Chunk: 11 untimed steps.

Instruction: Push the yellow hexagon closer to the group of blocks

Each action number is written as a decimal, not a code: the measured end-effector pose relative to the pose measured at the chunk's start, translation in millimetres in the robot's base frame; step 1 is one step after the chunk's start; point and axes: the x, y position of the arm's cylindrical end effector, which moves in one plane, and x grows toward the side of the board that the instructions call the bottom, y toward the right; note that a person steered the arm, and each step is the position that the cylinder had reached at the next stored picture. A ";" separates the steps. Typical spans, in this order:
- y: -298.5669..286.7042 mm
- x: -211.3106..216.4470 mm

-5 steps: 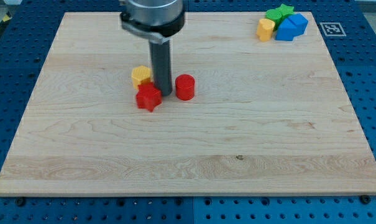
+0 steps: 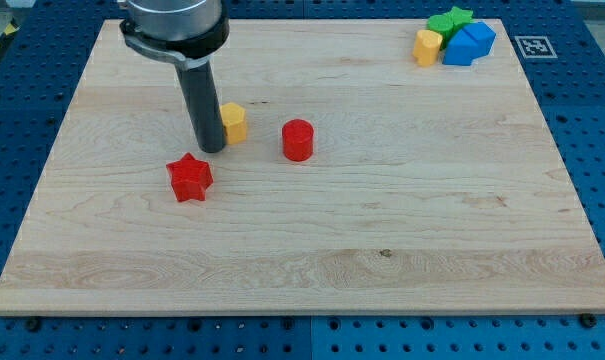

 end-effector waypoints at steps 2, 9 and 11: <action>27.1 -42.4; 145.3 -75.2; 242.7 -75.1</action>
